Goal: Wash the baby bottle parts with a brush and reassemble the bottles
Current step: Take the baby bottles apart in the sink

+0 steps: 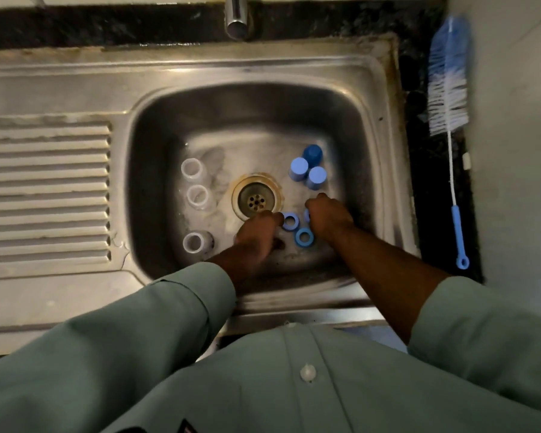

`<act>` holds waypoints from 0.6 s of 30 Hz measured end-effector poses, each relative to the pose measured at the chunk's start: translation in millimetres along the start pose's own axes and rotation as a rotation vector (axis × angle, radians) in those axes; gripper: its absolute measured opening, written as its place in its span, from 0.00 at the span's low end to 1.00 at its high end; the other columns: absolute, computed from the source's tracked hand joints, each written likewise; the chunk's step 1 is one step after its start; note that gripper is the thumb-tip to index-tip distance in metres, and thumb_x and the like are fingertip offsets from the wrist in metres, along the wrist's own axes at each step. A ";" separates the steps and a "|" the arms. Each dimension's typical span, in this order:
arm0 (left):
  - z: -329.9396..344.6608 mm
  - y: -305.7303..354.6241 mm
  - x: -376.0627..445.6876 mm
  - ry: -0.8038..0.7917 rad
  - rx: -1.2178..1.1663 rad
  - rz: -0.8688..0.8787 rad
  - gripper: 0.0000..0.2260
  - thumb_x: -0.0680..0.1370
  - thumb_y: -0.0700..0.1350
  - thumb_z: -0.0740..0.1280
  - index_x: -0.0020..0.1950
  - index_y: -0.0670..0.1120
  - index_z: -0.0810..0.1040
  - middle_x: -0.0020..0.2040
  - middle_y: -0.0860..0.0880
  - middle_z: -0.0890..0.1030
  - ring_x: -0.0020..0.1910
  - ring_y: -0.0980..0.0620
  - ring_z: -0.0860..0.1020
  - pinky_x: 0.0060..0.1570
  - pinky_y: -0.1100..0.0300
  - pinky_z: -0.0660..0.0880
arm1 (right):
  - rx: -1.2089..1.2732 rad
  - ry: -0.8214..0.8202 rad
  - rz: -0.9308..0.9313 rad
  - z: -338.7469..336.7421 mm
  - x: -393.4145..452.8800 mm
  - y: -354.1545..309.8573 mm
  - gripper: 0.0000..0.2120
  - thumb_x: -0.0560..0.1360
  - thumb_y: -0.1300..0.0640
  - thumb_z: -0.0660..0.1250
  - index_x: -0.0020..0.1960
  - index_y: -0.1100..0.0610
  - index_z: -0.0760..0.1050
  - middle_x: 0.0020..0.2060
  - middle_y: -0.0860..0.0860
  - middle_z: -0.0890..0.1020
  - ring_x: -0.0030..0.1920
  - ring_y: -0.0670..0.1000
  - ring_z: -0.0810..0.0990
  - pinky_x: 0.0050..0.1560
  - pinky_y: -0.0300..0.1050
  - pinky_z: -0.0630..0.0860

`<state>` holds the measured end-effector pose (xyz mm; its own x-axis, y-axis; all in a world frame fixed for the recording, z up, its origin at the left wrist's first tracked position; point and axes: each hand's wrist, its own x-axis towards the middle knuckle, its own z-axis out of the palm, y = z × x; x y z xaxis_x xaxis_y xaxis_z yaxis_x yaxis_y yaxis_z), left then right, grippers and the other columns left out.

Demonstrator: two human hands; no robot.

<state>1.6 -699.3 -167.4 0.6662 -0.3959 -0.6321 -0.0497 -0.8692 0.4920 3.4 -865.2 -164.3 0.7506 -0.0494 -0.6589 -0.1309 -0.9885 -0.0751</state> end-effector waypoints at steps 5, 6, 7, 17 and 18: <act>-31.2 -13.6 -27.6 0.372 -0.242 -0.083 0.17 0.74 0.45 0.73 0.62 0.46 0.79 0.61 0.46 0.80 0.59 0.45 0.78 0.56 0.59 0.71 | 0.062 0.100 -0.039 -18.1 -22.2 -12.4 0.06 0.78 0.57 0.62 0.54 0.56 0.72 0.57 0.55 0.76 0.56 0.56 0.76 0.54 0.49 0.74; -39.7 -19.1 -36.3 0.447 -0.253 -0.078 0.14 0.73 0.44 0.72 0.58 0.46 0.81 0.57 0.46 0.81 0.57 0.46 0.79 0.54 0.60 0.72 | 0.095 0.113 -0.046 -20.7 -26.1 -16.7 0.06 0.78 0.57 0.63 0.54 0.56 0.73 0.57 0.55 0.77 0.56 0.56 0.76 0.53 0.48 0.73; -48.7 -25.5 -47.3 0.498 -0.241 -0.072 0.11 0.73 0.44 0.73 0.55 0.46 0.81 0.55 0.46 0.82 0.55 0.46 0.79 0.52 0.60 0.72 | 0.137 0.130 -0.060 -23.3 -31.1 -23.5 0.07 0.78 0.57 0.63 0.55 0.56 0.73 0.57 0.54 0.77 0.56 0.55 0.76 0.52 0.47 0.72; -69.0 -85.4 -98.8 0.055 0.150 -0.208 0.26 0.75 0.49 0.71 0.71 0.52 0.66 0.68 0.40 0.64 0.62 0.35 0.74 0.63 0.45 0.72 | 0.239 0.155 -0.154 -31.8 -60.6 -115.4 0.16 0.77 0.53 0.63 0.62 0.58 0.74 0.62 0.55 0.76 0.61 0.58 0.75 0.58 0.49 0.72; -65.2 -85.9 -96.2 0.021 0.171 -0.217 0.25 0.77 0.50 0.68 0.72 0.52 0.64 0.70 0.39 0.63 0.63 0.34 0.73 0.64 0.43 0.72 | 0.235 0.162 -0.177 -31.1 -63.9 -120.4 0.16 0.77 0.52 0.63 0.63 0.58 0.73 0.62 0.55 0.76 0.61 0.57 0.75 0.58 0.48 0.72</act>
<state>-9.7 -567.2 -109.8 0.6903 -0.1905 -0.6980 -0.0283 -0.9711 0.2371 -8.6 -747.5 -89.8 0.8658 0.0798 -0.4939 -0.1207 -0.9247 -0.3610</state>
